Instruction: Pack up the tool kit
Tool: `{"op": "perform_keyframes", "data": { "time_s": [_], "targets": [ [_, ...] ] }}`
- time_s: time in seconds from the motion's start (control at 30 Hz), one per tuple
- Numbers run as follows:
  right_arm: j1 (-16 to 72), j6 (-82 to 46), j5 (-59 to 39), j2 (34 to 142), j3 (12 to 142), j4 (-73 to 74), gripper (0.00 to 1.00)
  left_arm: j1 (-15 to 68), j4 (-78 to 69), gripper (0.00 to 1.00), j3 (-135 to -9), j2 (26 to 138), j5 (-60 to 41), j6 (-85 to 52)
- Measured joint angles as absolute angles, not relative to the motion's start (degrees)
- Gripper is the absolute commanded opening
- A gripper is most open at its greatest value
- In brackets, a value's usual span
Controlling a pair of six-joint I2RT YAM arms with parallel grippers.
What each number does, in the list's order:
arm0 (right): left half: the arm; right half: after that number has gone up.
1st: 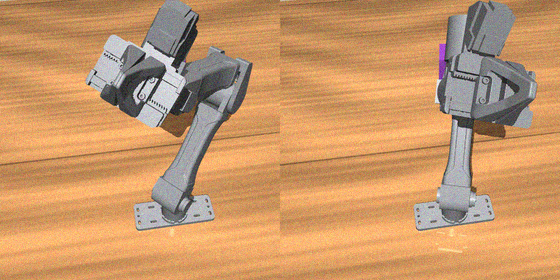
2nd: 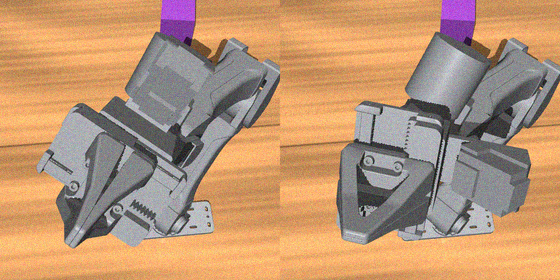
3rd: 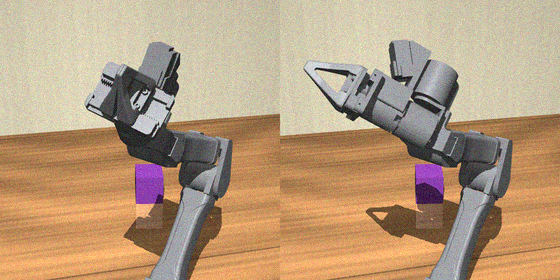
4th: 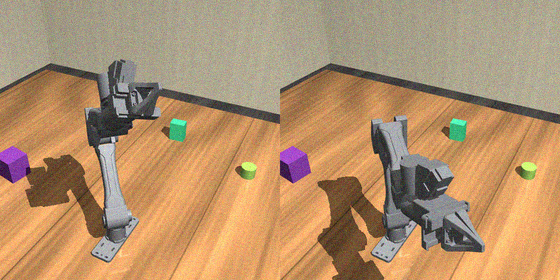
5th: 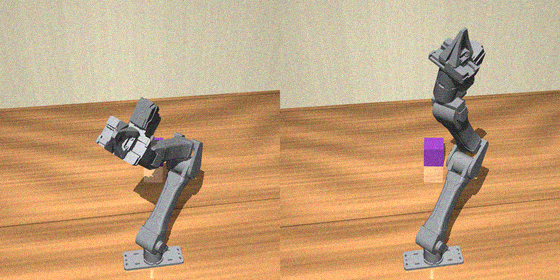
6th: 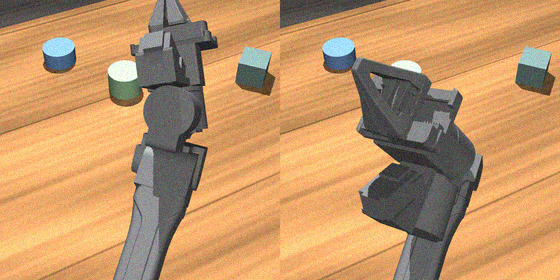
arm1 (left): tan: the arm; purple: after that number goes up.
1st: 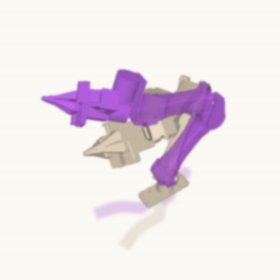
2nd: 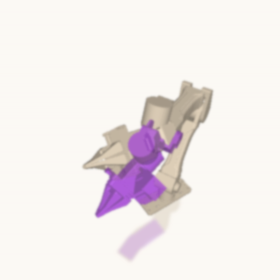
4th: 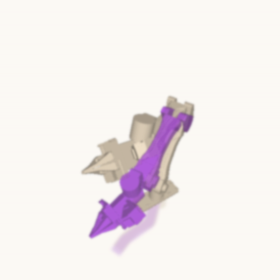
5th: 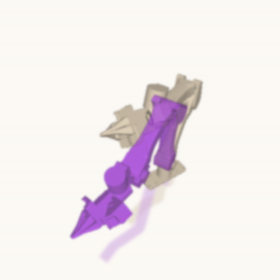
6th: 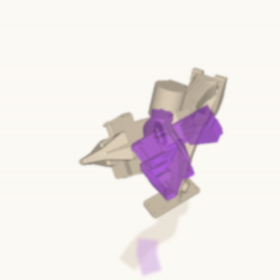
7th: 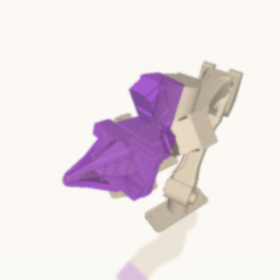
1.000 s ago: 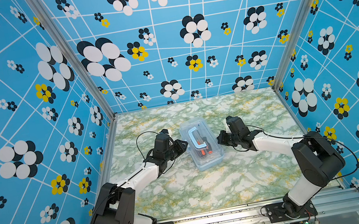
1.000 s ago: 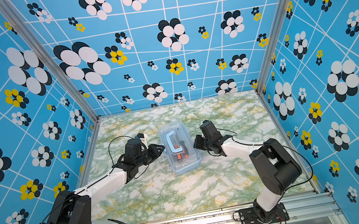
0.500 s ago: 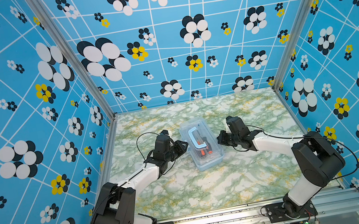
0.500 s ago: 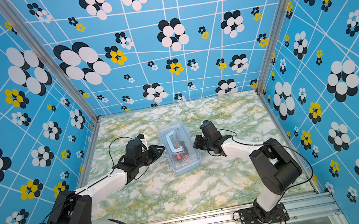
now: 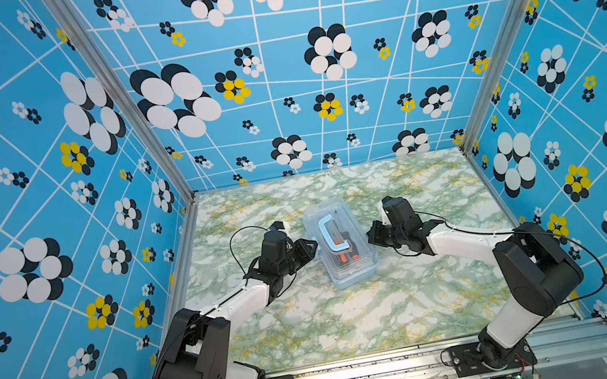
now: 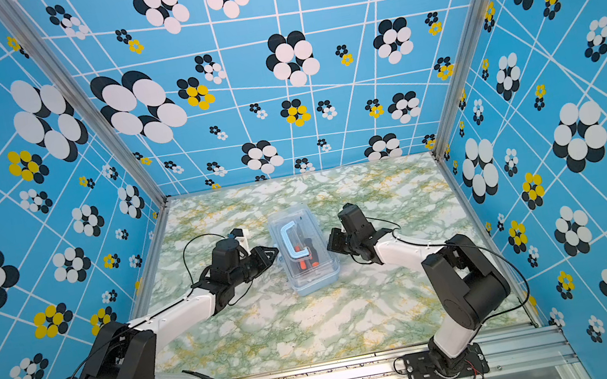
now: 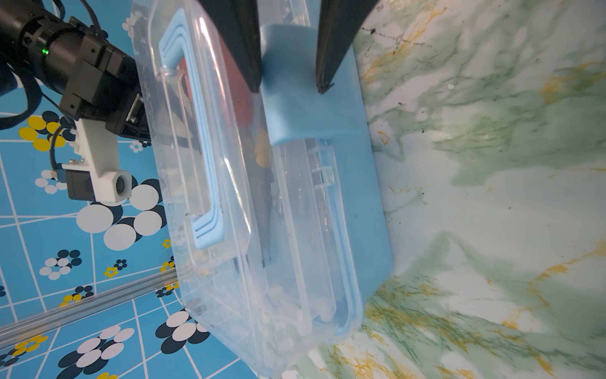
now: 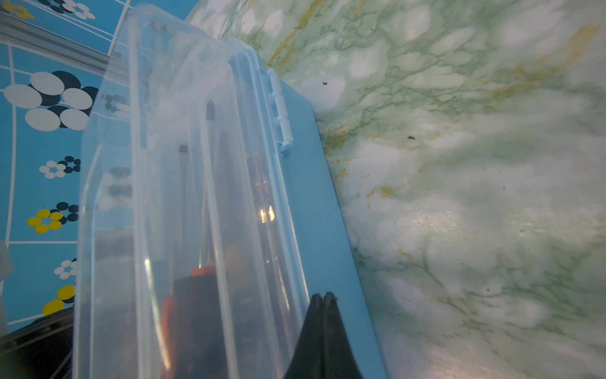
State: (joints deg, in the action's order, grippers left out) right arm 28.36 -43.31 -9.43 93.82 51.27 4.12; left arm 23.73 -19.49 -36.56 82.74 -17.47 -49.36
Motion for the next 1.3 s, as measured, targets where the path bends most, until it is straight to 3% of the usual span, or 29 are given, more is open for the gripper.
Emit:
{"op": "perform_keyframes", "data": {
  "time_s": [0.6, 0.77, 1.3],
  "targets": [
    [27.66, -42.92, -9.32, 94.37, 51.86, 3.11, 0.01, 24.34, -28.71, 0.23, -35.46, 90.02, -18.41, -50.54],
    [27.55, -42.63, -9.34, 94.78, 52.51, 2.24, 0.01, 24.25, -28.73, 0.27, -35.75, 90.43, -18.55, -50.39],
    [27.29, -41.71, -9.52, 97.21, 55.42, 0.62, 0.01, 23.14, -25.28, 0.22, -39.83, 92.36, -17.78, -48.82]
  ]
}}
